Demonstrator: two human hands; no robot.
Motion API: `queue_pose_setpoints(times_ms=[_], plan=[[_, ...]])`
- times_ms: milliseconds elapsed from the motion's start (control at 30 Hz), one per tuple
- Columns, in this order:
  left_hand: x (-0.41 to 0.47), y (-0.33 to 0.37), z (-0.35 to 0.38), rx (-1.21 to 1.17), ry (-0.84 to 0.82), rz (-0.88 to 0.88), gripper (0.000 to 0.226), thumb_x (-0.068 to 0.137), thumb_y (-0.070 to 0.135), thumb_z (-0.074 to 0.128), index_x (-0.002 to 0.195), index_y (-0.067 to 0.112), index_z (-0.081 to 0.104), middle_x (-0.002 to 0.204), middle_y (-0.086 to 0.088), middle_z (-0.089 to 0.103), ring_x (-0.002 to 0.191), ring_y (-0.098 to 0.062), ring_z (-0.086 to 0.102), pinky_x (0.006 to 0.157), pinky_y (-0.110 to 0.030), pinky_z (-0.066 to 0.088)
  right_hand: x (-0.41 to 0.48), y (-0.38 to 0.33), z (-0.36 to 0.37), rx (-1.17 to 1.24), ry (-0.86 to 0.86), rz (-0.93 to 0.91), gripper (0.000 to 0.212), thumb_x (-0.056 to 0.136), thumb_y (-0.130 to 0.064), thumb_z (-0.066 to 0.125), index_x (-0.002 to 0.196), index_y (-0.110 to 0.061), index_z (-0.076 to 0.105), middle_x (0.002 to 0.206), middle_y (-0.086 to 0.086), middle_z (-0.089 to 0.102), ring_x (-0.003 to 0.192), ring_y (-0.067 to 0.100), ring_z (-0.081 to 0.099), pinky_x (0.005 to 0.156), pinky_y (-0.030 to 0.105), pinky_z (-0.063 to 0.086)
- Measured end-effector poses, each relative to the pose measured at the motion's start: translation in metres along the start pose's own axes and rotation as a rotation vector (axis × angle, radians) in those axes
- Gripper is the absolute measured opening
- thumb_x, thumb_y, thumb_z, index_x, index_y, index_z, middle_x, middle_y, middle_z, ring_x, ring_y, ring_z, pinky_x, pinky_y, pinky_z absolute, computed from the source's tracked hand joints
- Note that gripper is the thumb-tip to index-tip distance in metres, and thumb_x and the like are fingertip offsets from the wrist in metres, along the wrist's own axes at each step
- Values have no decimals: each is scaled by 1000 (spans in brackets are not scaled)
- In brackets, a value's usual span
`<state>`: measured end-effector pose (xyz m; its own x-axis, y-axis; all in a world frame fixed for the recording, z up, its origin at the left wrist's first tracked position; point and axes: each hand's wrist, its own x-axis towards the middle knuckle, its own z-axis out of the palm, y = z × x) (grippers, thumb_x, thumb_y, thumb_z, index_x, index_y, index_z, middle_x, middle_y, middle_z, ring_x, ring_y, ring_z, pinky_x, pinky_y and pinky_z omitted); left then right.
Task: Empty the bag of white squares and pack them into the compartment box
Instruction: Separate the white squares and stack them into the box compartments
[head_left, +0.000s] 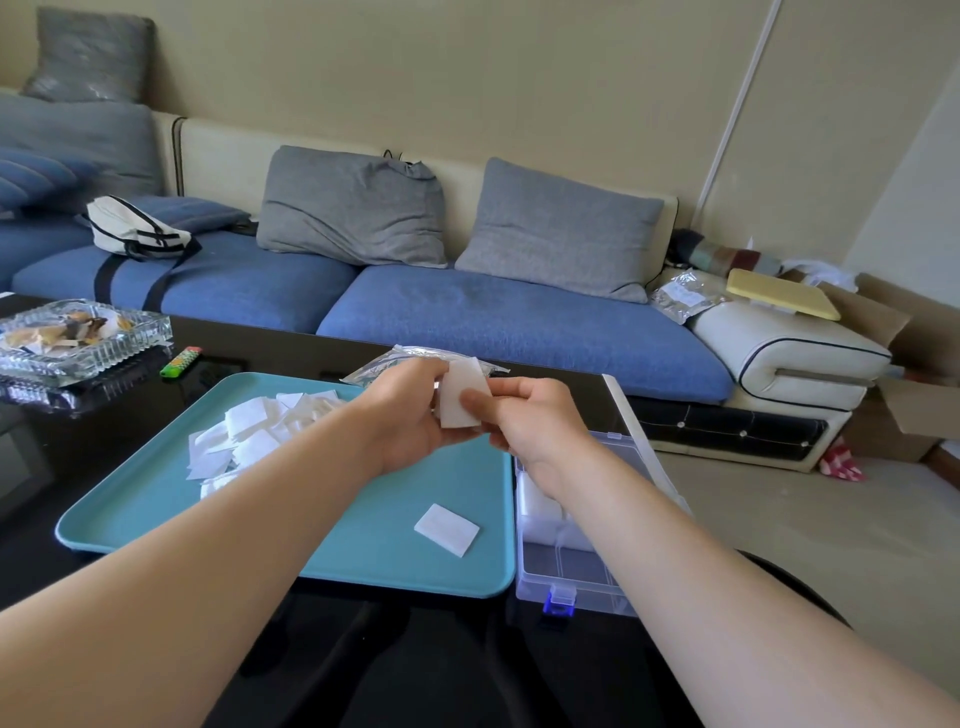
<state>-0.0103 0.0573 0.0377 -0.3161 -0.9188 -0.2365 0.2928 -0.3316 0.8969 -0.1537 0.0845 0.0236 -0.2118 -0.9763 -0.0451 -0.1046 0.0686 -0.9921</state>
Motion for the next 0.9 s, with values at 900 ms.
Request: queue_pose_setpoints(times_ms=[900], plan=[[4,2,-9,38,72,-53,38,113,35,38,127,8,60,115,-18,70,94,-32,66,76,-41,56,-2,-2,-13,-235,-68,-283,16,92,-16,82,99,-14,68,78,8,79,67,17,75,66,29,52]])
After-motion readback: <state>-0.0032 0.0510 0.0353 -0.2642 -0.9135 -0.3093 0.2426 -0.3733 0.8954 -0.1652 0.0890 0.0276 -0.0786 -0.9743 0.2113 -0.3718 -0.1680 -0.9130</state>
